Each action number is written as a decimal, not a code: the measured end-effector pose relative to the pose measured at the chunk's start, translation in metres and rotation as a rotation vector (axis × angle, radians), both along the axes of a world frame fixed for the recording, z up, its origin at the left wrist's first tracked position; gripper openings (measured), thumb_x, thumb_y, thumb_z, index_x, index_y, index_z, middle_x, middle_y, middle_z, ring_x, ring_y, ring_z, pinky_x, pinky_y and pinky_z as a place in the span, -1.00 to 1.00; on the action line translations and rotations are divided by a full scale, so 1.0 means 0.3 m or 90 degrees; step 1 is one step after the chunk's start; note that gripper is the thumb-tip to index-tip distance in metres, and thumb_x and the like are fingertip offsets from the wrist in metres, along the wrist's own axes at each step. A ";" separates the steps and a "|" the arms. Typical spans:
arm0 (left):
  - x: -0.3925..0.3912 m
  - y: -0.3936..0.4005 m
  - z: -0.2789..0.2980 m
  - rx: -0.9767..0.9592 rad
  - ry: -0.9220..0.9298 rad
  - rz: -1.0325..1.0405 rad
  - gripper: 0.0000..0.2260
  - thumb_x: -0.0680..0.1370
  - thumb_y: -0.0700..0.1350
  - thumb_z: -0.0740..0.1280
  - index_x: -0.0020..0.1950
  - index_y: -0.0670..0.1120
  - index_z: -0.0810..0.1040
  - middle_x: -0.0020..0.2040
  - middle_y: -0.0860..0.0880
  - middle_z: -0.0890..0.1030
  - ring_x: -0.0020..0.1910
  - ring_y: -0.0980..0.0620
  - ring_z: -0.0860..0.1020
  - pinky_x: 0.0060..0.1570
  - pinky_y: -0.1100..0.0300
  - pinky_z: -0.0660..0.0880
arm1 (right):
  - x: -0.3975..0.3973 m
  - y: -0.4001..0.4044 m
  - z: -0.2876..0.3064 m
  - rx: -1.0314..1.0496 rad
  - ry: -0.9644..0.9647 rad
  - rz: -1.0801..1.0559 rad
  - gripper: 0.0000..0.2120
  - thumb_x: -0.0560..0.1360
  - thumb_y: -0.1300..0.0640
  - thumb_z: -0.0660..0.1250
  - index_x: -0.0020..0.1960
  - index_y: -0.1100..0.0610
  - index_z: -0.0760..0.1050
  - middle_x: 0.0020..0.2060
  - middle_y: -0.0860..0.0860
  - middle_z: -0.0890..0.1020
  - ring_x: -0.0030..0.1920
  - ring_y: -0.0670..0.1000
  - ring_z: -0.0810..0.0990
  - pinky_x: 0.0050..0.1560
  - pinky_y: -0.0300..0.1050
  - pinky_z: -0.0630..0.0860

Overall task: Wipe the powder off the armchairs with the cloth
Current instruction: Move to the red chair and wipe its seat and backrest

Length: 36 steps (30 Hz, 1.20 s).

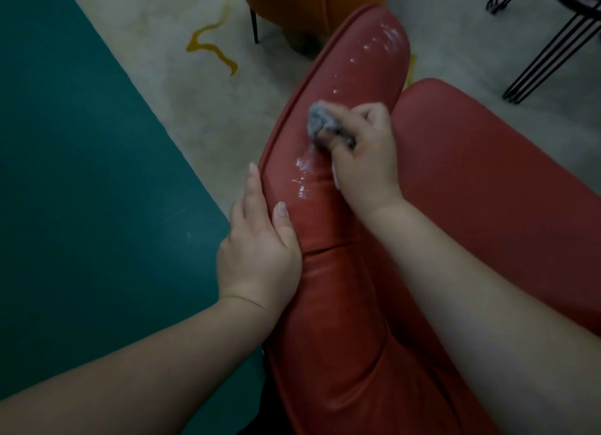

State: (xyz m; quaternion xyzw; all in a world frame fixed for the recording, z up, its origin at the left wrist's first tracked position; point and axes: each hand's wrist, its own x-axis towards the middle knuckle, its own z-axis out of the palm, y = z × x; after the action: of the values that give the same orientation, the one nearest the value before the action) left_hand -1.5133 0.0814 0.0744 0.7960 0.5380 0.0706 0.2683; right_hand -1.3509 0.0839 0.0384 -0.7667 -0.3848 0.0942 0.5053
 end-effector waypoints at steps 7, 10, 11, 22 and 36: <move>-0.007 0.002 -0.014 0.006 -0.031 0.011 -0.50 0.62 0.04 -0.02 0.57 0.08 0.01 0.50 0.00 0.26 0.34 -0.07 0.37 0.20 0.06 0.31 | -0.100 -0.059 0.022 0.009 -0.063 0.108 -0.65 0.42 0.15 0.40 0.20 0.07 0.60 -0.11 0.02 0.43 -0.07 0.06 0.49 0.04 -0.12 0.46; -0.004 0.001 -0.010 0.006 -0.032 0.010 -0.49 0.61 0.04 -0.05 0.57 0.09 0.00 0.49 0.00 0.28 0.32 -0.08 0.39 0.19 0.06 0.32 | -0.059 -0.079 0.008 -0.001 -0.080 0.078 -0.65 0.42 0.20 0.41 0.20 0.09 0.60 -0.11 0.03 0.41 -0.09 0.03 0.48 0.03 -0.22 0.43; -0.002 0.002 -0.009 0.006 -0.030 0.009 -0.47 0.58 0.06 -0.06 0.57 0.09 -0.01 0.48 0.00 0.29 0.31 -0.09 0.40 0.18 0.06 0.33 | -0.026 -0.046 0.007 -0.009 -0.066 0.027 -0.65 0.42 0.19 0.40 0.20 0.10 0.60 -0.11 0.02 0.39 -0.09 0.02 0.47 0.04 -0.28 0.41; -0.013 0.001 -0.010 -0.005 -0.038 -0.004 -0.45 0.58 0.07 -0.02 0.57 0.10 -0.04 0.42 -0.02 0.34 0.18 -0.09 0.46 -0.02 0.15 0.28 | -0.038 -0.082 0.016 -0.028 -0.066 0.084 -0.65 0.42 0.22 0.40 0.20 0.06 0.60 -0.09 0.03 0.39 -0.11 -0.11 0.42 0.03 -0.43 0.36; -0.012 0.004 -0.008 -0.009 -0.052 -0.009 -0.38 0.50 0.04 -0.02 0.58 0.07 -0.03 0.44 -0.03 0.33 0.21 -0.10 0.45 0.12 0.07 0.37 | -0.043 -0.019 0.016 -0.032 -0.024 -0.033 -0.66 0.43 0.14 0.43 0.20 0.06 0.61 -0.08 0.03 0.35 -0.11 -0.14 0.38 0.04 -0.49 0.32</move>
State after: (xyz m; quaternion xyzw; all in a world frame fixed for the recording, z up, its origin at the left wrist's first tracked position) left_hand -1.5168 0.0826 0.0721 0.7944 0.5215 0.0972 0.2958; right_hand -1.3639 0.0780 0.0431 -0.7906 -0.3719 0.0763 0.4805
